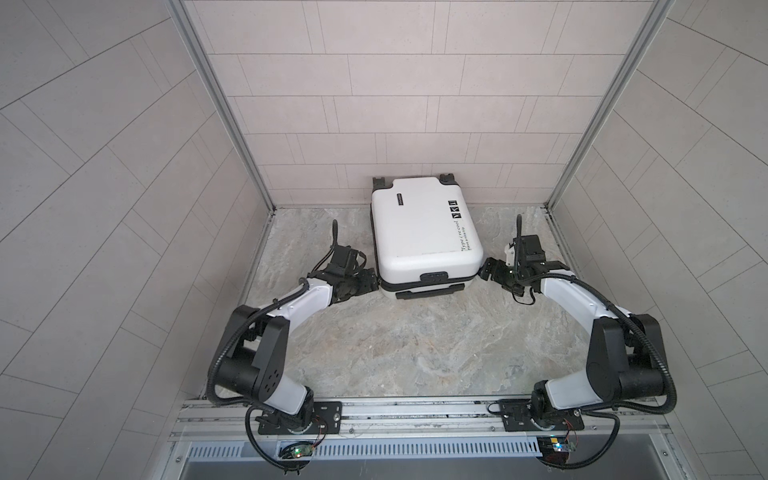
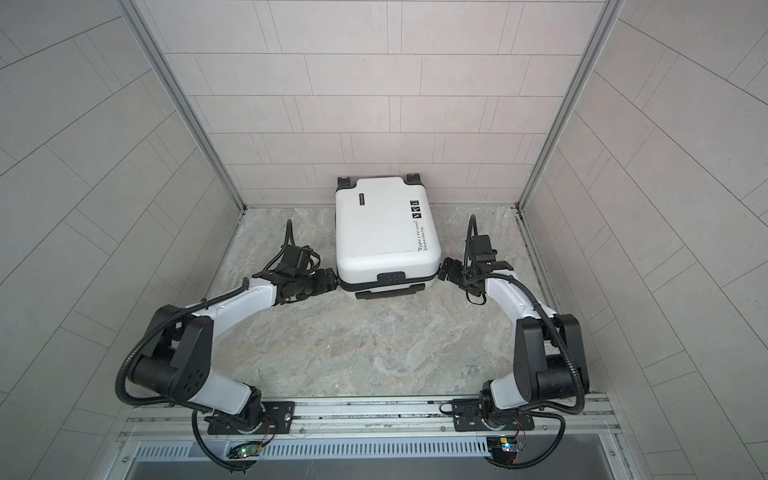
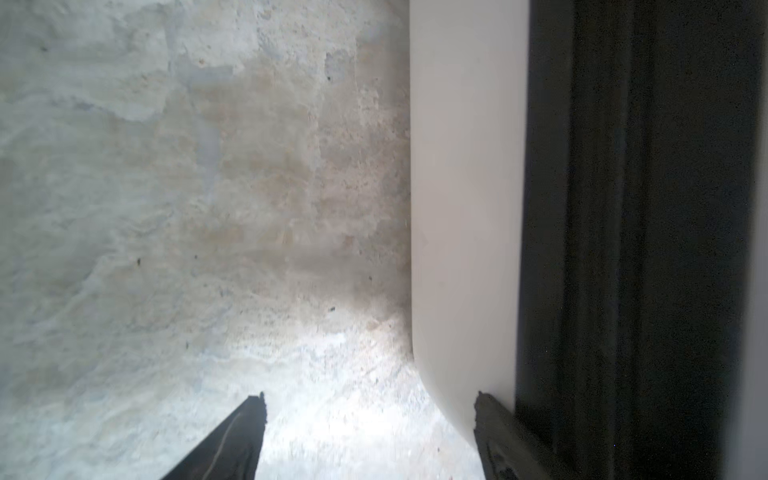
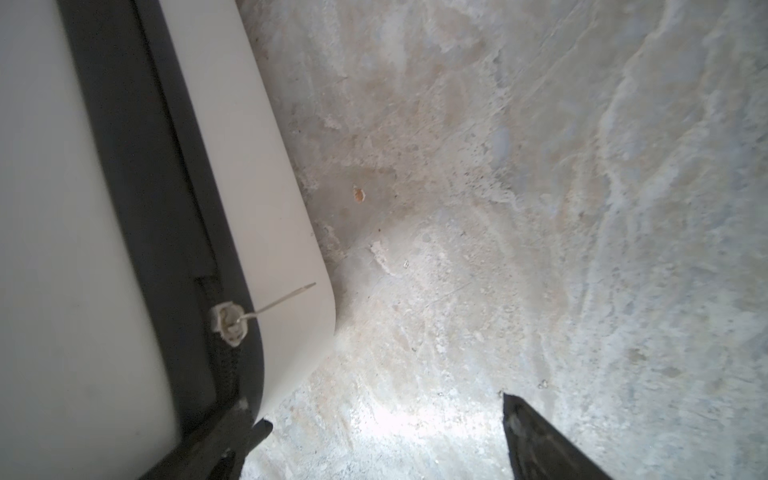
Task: Pack the luggage
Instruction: 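Move the left gripper to the silver zipper pull at the near corner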
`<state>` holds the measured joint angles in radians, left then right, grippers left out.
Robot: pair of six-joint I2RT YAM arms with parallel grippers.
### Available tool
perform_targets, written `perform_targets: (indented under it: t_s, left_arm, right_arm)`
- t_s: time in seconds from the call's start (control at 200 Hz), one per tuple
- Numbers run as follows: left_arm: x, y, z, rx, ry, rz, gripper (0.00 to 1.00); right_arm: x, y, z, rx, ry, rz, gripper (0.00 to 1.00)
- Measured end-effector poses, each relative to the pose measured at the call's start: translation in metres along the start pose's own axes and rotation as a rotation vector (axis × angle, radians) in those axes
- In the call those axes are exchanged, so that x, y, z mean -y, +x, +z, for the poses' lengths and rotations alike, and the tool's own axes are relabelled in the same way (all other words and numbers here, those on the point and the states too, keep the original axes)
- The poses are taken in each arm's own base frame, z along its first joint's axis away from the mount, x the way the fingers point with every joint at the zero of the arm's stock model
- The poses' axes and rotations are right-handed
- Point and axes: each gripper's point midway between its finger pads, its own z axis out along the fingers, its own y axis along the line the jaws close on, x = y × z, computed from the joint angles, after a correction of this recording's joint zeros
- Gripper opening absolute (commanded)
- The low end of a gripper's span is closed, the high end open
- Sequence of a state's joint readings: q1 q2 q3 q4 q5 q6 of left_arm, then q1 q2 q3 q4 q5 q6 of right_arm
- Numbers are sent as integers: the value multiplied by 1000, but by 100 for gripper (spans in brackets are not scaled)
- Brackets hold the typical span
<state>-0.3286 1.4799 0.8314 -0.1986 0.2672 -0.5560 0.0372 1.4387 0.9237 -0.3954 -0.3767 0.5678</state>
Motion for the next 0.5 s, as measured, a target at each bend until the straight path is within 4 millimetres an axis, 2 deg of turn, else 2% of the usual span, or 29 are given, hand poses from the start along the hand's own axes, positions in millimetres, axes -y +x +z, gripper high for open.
perform_targets:
  t_s: [0.29, 0.5]
  left_arm:
    - [-4, 32, -39, 38, 43, 28, 68]
    - [-15, 53, -44, 55, 55, 45, 61]
  right_arm:
    - [-22, 5, -17, 11, -107, -48, 97]
    - [-27, 6, -23, 22, -134, -66, 96]
